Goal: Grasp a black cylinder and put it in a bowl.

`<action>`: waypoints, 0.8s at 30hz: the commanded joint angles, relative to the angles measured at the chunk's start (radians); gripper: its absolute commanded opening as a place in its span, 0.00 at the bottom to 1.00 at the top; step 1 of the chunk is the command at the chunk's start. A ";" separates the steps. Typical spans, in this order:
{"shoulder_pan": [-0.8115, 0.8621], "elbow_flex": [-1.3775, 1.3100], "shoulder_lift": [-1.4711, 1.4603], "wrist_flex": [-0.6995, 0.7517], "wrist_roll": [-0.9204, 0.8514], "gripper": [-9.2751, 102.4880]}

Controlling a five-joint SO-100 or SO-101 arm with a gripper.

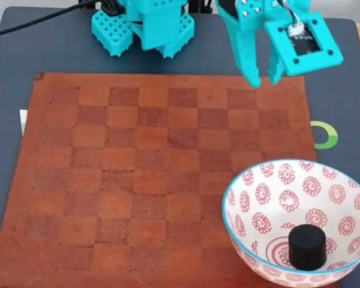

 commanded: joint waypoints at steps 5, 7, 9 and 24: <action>-0.080 0.270 0.268 -0.008 0.129 0.13; -0.101 0.333 0.333 -0.008 0.166 0.13; -0.124 0.393 0.394 -0.011 0.199 0.13; -0.227 0.868 0.767 -0.327 0.307 0.13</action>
